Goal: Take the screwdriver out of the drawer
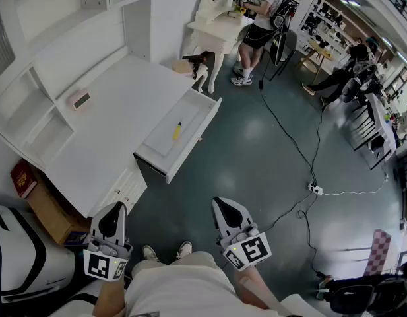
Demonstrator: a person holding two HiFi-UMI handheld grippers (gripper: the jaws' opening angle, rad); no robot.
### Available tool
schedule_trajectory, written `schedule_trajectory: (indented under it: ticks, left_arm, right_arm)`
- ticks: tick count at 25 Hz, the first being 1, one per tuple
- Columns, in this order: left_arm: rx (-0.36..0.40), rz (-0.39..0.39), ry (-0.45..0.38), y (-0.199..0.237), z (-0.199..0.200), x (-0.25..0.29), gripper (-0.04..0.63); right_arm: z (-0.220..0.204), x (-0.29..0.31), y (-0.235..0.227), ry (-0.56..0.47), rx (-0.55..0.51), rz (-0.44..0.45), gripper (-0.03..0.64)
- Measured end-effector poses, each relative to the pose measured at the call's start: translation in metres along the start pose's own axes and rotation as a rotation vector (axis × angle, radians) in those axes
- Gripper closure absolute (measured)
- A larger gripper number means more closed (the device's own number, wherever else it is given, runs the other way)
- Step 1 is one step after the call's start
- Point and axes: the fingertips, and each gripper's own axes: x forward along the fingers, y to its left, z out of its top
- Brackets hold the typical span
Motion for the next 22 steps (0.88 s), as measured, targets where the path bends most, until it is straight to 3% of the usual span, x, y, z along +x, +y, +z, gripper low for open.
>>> schedule_trajectory:
  ticks: [22]
  left_arm:
    - [0.000, 0.002, 0.007, -0.012, 0.001, 0.015, 0.578]
  right_arm:
    - [-0.002, -0.001, -0.015, 0.001, 0.038, 0.027, 0.607]
